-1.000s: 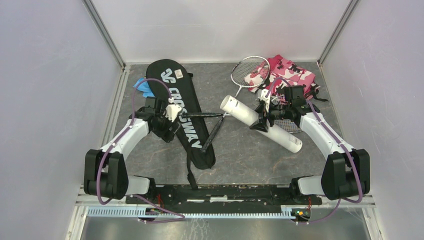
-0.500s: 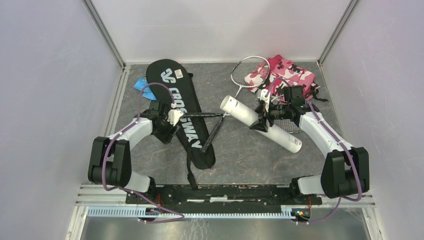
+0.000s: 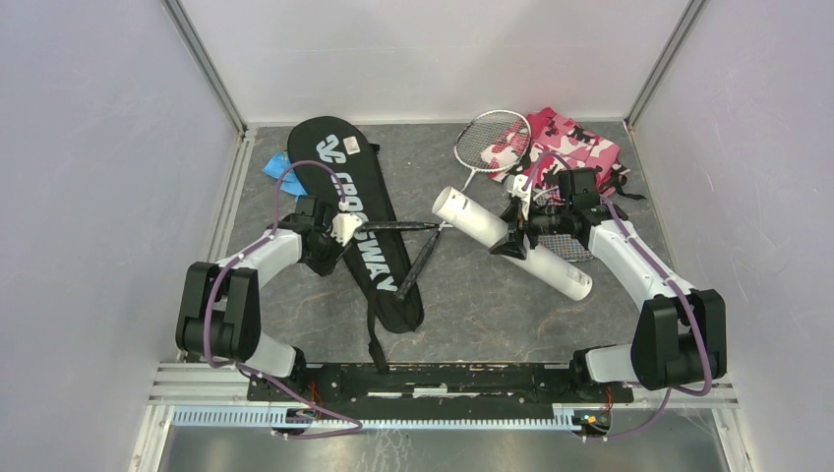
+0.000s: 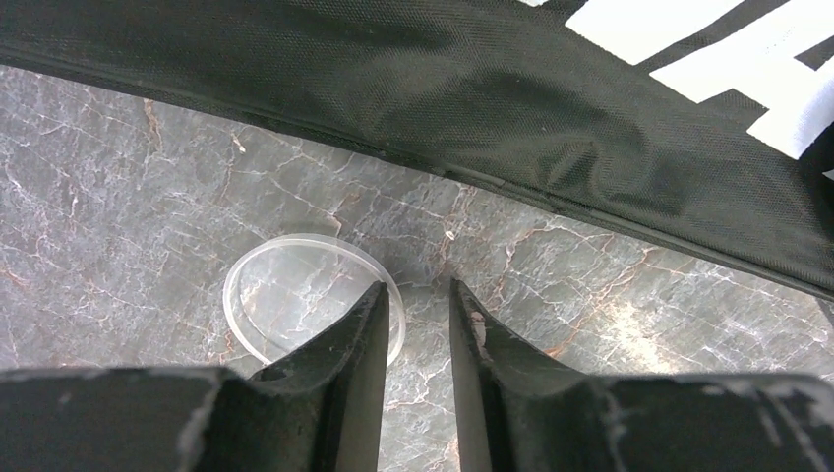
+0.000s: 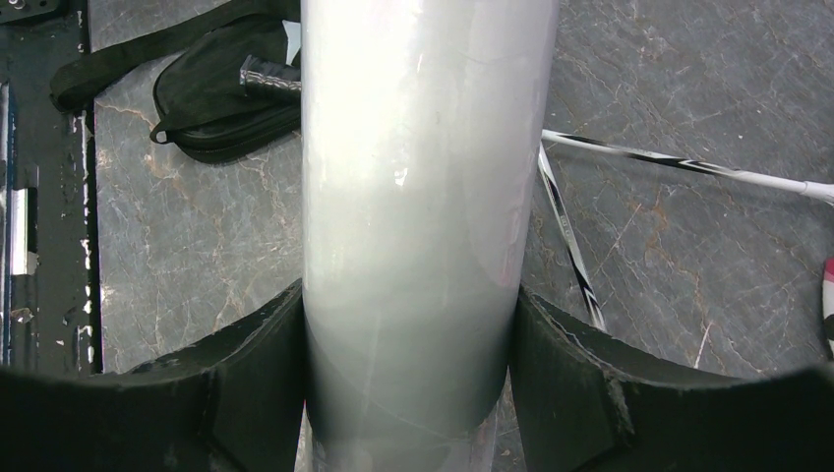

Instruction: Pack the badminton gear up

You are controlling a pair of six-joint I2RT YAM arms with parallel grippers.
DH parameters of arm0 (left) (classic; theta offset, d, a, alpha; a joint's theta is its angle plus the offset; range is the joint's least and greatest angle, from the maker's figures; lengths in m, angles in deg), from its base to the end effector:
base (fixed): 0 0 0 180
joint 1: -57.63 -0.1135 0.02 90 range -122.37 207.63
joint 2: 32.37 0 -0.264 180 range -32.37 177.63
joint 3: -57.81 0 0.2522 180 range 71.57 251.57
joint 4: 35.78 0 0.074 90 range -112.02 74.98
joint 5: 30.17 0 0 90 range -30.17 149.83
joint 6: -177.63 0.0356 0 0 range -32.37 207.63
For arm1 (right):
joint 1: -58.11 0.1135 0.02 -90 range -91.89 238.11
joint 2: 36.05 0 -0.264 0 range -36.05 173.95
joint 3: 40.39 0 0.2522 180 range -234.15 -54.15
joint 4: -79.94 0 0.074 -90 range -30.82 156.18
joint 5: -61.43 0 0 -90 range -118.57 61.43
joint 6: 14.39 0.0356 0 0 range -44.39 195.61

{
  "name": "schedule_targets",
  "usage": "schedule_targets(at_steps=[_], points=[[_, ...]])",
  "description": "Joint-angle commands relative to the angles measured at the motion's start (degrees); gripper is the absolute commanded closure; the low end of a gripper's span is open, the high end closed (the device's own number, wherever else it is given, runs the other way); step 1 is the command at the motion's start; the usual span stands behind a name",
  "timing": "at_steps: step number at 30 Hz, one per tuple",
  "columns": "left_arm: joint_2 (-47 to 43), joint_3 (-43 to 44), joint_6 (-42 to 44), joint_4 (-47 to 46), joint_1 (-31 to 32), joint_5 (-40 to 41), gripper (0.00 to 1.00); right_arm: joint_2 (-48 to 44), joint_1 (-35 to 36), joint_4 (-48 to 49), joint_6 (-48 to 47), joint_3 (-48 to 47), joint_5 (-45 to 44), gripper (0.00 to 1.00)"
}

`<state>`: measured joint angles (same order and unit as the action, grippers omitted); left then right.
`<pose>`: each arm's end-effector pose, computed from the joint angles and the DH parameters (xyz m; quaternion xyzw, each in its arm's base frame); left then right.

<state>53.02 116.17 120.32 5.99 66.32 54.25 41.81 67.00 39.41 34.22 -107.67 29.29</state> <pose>0.2595 -0.0432 0.1600 0.3552 0.9153 -0.0086 0.1897 0.2628 0.0716 0.2530 -0.4964 0.6787 0.3564 0.4074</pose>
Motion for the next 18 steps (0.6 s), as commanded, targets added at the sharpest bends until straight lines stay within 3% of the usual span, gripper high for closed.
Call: schedule_targets(at_steps=[1, 7, 12, 18], points=[[1.7, -0.8, 2.2, -1.1, -0.6, 0.4, 0.67, -0.4, 0.0, 1.9, 0.1, 0.0, 2.2, 0.63], [-0.9, -1.5, -0.4, -2.9, -0.6, -0.4, 0.77, -0.2, 0.1, 1.7, 0.0, -0.2, 1.9, 0.63], [-4.4, -2.1, -2.6, -3.4, -0.6, -1.4, 0.96, -0.5, 0.1, 1.7, -0.2, -0.3, 1.6, 0.63], [-12.0, -0.7, -5.0, 0.0, -0.6, -6.0, 0.98, -0.6, 0.1, 0.7, -1.4, -1.1, 1.0, 0.63]])
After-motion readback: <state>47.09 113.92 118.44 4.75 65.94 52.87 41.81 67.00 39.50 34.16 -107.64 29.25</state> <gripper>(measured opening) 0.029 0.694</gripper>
